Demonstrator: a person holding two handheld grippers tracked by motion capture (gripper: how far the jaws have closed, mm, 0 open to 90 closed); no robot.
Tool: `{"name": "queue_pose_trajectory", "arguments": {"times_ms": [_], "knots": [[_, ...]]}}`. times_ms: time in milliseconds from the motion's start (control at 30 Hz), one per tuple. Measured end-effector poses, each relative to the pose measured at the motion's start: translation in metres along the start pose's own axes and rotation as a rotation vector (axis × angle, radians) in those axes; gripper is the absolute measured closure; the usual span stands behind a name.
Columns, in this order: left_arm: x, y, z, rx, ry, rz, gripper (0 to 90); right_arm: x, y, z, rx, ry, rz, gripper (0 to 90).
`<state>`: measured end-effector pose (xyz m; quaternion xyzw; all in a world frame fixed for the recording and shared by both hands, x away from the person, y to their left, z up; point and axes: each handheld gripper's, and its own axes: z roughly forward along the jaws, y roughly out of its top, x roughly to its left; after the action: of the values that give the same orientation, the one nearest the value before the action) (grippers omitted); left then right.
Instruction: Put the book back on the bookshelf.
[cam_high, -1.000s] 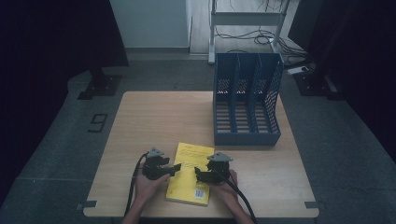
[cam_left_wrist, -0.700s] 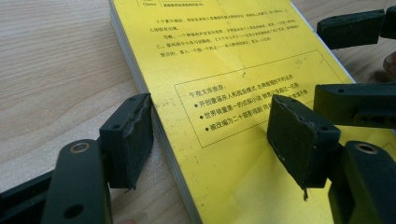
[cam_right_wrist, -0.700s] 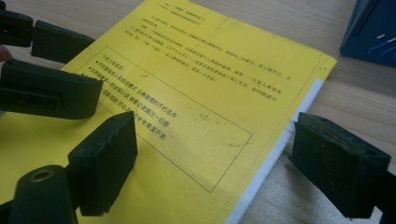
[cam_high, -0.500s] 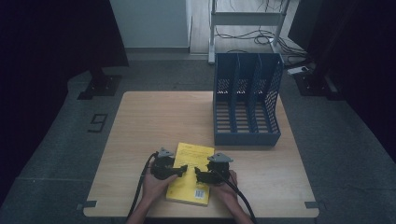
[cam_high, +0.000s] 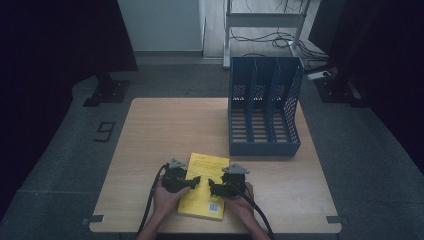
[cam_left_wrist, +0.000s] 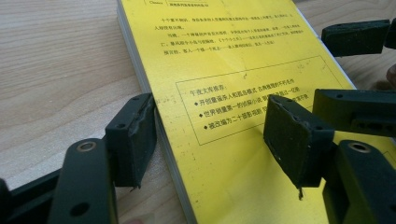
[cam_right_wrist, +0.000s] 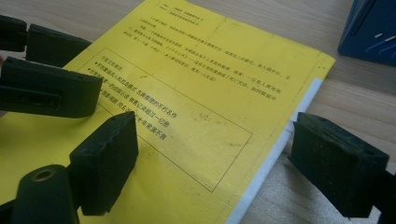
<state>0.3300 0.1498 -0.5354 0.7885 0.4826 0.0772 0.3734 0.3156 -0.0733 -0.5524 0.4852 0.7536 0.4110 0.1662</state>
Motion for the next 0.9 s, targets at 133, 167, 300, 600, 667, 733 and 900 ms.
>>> {"name": "queue_pose_trajectory", "arguments": {"times_ms": [133, 167, 300, 600, 667, 733, 900], "knots": [[0.000, 0.002, -0.004, -0.019, -0.010, -0.013, 36.8, 0.001, 0.000, 0.000, -0.001, -0.005, 0.004, 14.4], [0.000, 0.002, -0.005, -0.025, -0.014, -0.018, 37.1, 0.001, 0.000, 0.000, -0.002, -0.007, 0.004, 14.4], [0.000, 0.002, -0.007, -0.029, -0.025, -0.026, 37.2, 0.001, 0.000, 0.000, -0.002, -0.008, 0.006, 14.4], [-0.001, 0.001, -0.014, -0.040, -0.043, -0.012, 39.2, 0.001, 0.000, 0.000, -0.002, -0.008, 0.007, 14.5], [-0.001, 0.001, -0.017, -0.053, -0.066, -0.025, 40.2, 0.001, 0.000, 0.000, -0.002, -0.007, 0.007, 14.5], [0.000, 0.002, -0.020, -0.067, -0.095, -0.035, 40.7, 0.001, 0.000, 0.000, -0.002, -0.007, 0.008, 14.4], [-0.002, 0.003, -0.029, -0.096, -0.167, -0.044, 41.0, 0.000, 0.000, 0.000, -0.004, -0.003, 0.012, 14.4]]}}
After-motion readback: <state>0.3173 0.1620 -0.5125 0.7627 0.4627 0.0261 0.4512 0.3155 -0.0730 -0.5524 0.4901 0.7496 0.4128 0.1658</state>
